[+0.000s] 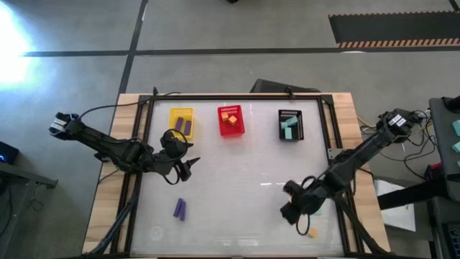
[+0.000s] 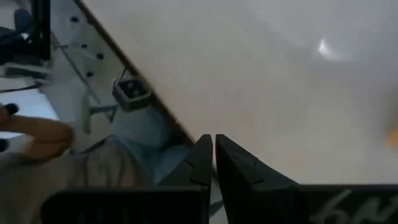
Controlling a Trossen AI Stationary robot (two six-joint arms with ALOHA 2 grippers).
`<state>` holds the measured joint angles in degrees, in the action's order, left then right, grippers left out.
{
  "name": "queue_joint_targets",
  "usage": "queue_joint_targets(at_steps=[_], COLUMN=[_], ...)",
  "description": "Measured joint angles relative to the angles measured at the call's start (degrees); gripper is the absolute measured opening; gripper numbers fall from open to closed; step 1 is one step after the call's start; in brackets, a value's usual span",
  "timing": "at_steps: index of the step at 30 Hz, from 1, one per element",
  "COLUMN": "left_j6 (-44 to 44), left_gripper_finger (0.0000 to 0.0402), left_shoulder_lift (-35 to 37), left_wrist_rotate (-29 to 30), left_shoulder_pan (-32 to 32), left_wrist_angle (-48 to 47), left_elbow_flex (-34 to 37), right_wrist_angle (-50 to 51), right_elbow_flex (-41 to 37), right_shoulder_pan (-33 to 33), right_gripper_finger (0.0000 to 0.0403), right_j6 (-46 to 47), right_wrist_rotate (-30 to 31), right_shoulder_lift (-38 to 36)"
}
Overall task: Sort & place blocks by color
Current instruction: Put the yellow block into the red bin
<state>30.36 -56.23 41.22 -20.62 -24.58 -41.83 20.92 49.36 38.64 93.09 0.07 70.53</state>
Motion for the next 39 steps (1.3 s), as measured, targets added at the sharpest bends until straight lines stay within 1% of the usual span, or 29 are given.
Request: queue_joint_targets(at_steps=[3, 5, 8, 9, 12, 14, 18, 21, 24, 26, 34, 36, 39], left_j6=[-2.1, -2.3, -2.7, -2.7, -2.7, -2.8, -3.6, -3.8, -3.8, -3.8, -4.2, -4.2, -4.2], left_gripper_finger=[0.0272, 0.0272, 0.0272, 0.0272, 0.0272, 0.0272, 0.0272, 0.0272, 0.0272, 0.0272, 0.0272, 0.0272, 0.0272], left_shoulder_lift=[-0.1, -0.1, 0.0, 0.1, 0.1, 0.1, 0.1, 0.1, 0.1, 0.1, 0.1, 0.1, 0.1], left_wrist_rotate=[1.4, 3.1, 4.9, 5.0, 5.0, 5.0, 5.0, 5.0, 5.1, 5.2, 5.2, 5.2, 5.2], left_shoulder_pan=[0.0, 0.0, 0.0, 0.0, 0.0, 0.0, 0.0, 0.0, 0.0, 0.0, 0.0, -0.1, -0.1], left_wrist_angle=[0.1, 0.1, 0.1, 0.0, 0.1, 0.0, 0.0, 0.0, 0.0, 0.0, 0.0, 0.0, 0.0], left_elbow_flex=[-0.2, -0.3, -0.1, -0.1, 0.0, 0.0, 0.0, 0.0, 0.0, 0.0, 0.1, 0.2, 0.4], right_wrist_angle=[-0.3, 1.0, 3.0, 2.6, 1.2, 0.9, 1.4, 1.9, 3.2, 3.7, 4.4, 5.4, 7.0], right_elbow_flex=[0.0, 0.0, 0.0, 0.0, 0.0, 0.0, 0.0, 0.0, 0.0, 0.0, -0.1, -0.1, -0.1], right_shoulder_pan=[1.9, 3.6, 6.7, 8.0, 11.6, 13.2, 15.6, 16.7, 17.0, 17.0, 17.0, 17.0, 17.0], right_gripper_finger=[0.0013, 0.0013, 0.0013, 0.0013, 0.0013, 0.0013, 0.0014, 0.0032, 0.0069, 0.0100, 0.0231, 0.0256, 0.0284], right_j6=[9.0, 16.2, 28.7, 31.2, 35.3, 38.8, 43.1, 44.0, 43.5, 42.9, 43.5, 43.5, 43.5], right_wrist_rotate=[-5.5, -11.2, -21.3, -22.9, -22.6, -22.7, -22.4, -19.4, -15.4, -14.2, -13.6, -13.5, -13.4], right_shoulder_lift=[4.1, 7.0, 10.5, 11.3, 13.1, 13.7, 13.6, 12.8, 12.3, 12.3, 12.8, 12.8, 13.4])
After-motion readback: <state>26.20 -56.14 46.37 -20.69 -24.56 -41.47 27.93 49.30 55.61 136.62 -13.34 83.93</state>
